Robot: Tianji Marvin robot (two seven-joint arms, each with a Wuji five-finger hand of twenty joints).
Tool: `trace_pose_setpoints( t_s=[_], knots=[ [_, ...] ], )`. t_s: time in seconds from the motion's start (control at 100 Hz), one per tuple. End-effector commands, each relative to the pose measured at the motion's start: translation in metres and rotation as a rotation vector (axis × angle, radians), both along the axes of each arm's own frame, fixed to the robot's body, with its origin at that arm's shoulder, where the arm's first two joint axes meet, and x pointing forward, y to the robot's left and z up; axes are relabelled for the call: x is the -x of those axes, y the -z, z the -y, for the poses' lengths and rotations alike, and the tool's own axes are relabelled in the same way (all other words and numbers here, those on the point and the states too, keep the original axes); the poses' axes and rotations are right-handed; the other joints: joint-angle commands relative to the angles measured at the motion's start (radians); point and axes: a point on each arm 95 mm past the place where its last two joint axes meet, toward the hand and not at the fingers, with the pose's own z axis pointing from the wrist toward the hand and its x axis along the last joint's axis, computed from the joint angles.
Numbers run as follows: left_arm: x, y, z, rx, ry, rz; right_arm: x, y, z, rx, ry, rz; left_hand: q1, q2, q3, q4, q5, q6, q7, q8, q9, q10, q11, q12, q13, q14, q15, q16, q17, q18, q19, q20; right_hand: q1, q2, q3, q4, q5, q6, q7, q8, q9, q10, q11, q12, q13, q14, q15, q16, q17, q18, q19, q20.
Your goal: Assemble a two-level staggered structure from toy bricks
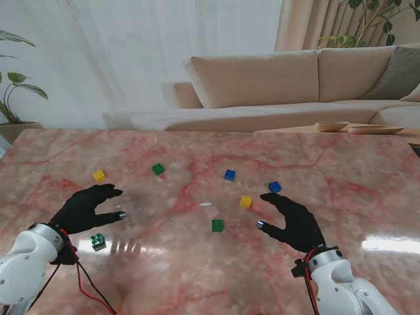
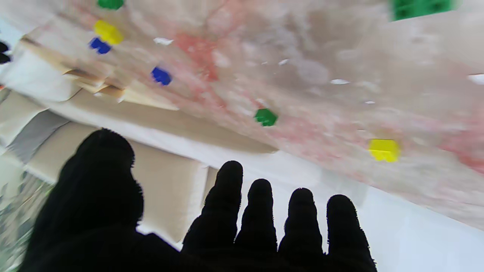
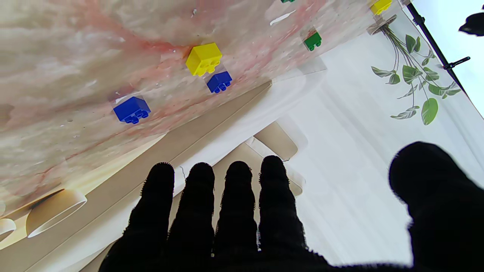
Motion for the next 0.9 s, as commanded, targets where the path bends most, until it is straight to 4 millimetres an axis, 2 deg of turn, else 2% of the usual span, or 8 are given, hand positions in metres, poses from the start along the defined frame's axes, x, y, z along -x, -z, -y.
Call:
trace_pose_setpoints(
  t_s=[0.0, 0.04, 0.14, 0.16, 0.2, 0.3, 0.43, 0.89],
  knots=[
    [0.006, 0.005, -0.009, -0.046, -0.022, -0.031, 0.002, 0.008, 0.000, 0.004, -0.010, -0.036, -0.011, -0.043, 0.036, -0.013, -0.012, 0.023, -0.003, -0.018, -0.020, 0.012, -0.003, 0.015, -0.060, -0.011, -0.020, 0.017, -0.016, -0.014, -0.050, 0.023, -0.006, 0.007, -0.011, 0.002, -0.011, -0.021, 0.011, 0.002, -0.005, -0.016, -0.012, -0.008, 0.007, -0.031, -0.007, -0.009, -0.014, -0.006, 0.018, -0.022],
    [0.008, 0.006, -0.014, -0.088, -0.032, -0.054, 0.002, 0.009, 0.000, 0.003, -0.013, -0.039, -0.011, -0.073, 0.055, -0.040, -0.011, 0.031, -0.002, -0.021, -0.022, 0.017, 0.003, 0.029, -0.069, -0.008, -0.016, 0.027, -0.015, -0.018, -0.085, 0.030, -0.002, 0.008, -0.012, 0.000, -0.010, -0.021, 0.012, 0.002, -0.004, -0.016, -0.010, -0.006, 0.007, -0.032, -0.005, -0.007, -0.017, -0.005, 0.019, -0.022],
    [0.013, 0.009, -0.025, -0.170, -0.053, -0.111, 0.000, 0.011, -0.002, 0.002, -0.017, -0.042, 0.006, -0.136, 0.058, -0.051, -0.031, 0.060, -0.007, -0.024, -0.031, 0.035, 0.003, 0.037, -0.080, 0.003, -0.018, 0.030, -0.023, -0.018, -0.101, 0.038, 0.003, 0.007, -0.014, -0.004, -0.008, -0.020, 0.015, 0.004, -0.005, -0.016, -0.009, -0.003, 0.004, -0.034, -0.004, -0.004, -0.023, -0.005, 0.018, -0.022],
    [0.013, 0.011, -0.026, -0.180, -0.057, -0.119, 0.000, 0.011, -0.002, 0.002, -0.018, -0.041, 0.001, -0.164, 0.091, -0.065, -0.042, 0.074, -0.009, -0.023, -0.045, 0.043, -0.003, 0.061, -0.088, 0.008, -0.019, 0.040, -0.020, -0.017, -0.132, 0.079, 0.004, 0.006, -0.015, -0.004, -0.008, -0.021, 0.015, 0.004, -0.005, -0.016, -0.009, -0.003, 0.005, -0.034, -0.003, -0.003, -0.022, -0.005, 0.019, -0.022],
    [0.014, 0.013, -0.029, -0.197, -0.063, -0.133, 0.000, 0.011, -0.003, 0.002, -0.020, -0.040, 0.005, -0.183, 0.099, -0.068, -0.051, 0.090, -0.011, -0.023, -0.059, 0.052, -0.005, 0.064, -0.095, 0.015, -0.019, 0.042, -0.021, -0.016, -0.138, 0.086, 0.004, 0.007, -0.016, -0.006, -0.007, -0.021, 0.016, 0.004, -0.003, -0.017, -0.008, -0.001, 0.006, -0.034, -0.003, -0.002, -0.022, -0.005, 0.020, -0.021],
    [0.014, 0.021, -0.035, -0.255, -0.065, -0.161, -0.001, 0.011, -0.003, 0.000, -0.024, -0.042, -0.040, -0.265, 0.242, -0.100, -0.087, 0.122, -0.005, 0.004, -0.089, 0.076, 0.007, 0.102, -0.113, 0.031, -0.023, 0.064, -0.029, -0.007, -0.151, 0.152, 0.008, 0.007, -0.018, -0.009, -0.007, -0.020, 0.017, 0.005, -0.003, -0.016, -0.007, 0.001, 0.006, -0.035, -0.002, 0.000, -0.022, -0.005, 0.022, -0.021],
    [0.015, 0.029, -0.040, -0.302, -0.064, -0.208, -0.002, 0.012, -0.004, -0.002, -0.026, -0.043, -0.061, -0.323, 0.329, -0.122, -0.105, 0.133, 0.014, 0.032, -0.095, 0.084, 0.006, 0.121, -0.118, 0.037, -0.035, 0.075, -0.033, -0.008, -0.186, 0.169, 0.014, 0.006, -0.020, -0.012, -0.007, -0.019, 0.019, 0.006, -0.002, -0.016, -0.006, 0.004, 0.008, -0.036, -0.001, 0.003, -0.022, -0.004, 0.023, -0.020],
    [0.010, 0.051, -0.052, -0.398, -0.084, -0.294, -0.002, 0.015, -0.007, -0.002, -0.038, -0.046, -0.072, -0.332, 0.354, -0.132, -0.140, 0.139, 0.063, 0.099, -0.104, 0.091, -0.013, 0.147, -0.125, 0.046, -0.049, 0.093, -0.035, -0.002, -0.210, 0.196, 0.023, 0.004, -0.025, -0.020, -0.004, -0.021, 0.023, 0.008, -0.003, -0.013, -0.005, 0.010, 0.014, -0.033, 0.003, 0.012, -0.021, -0.002, 0.030, -0.016]
  ],
)
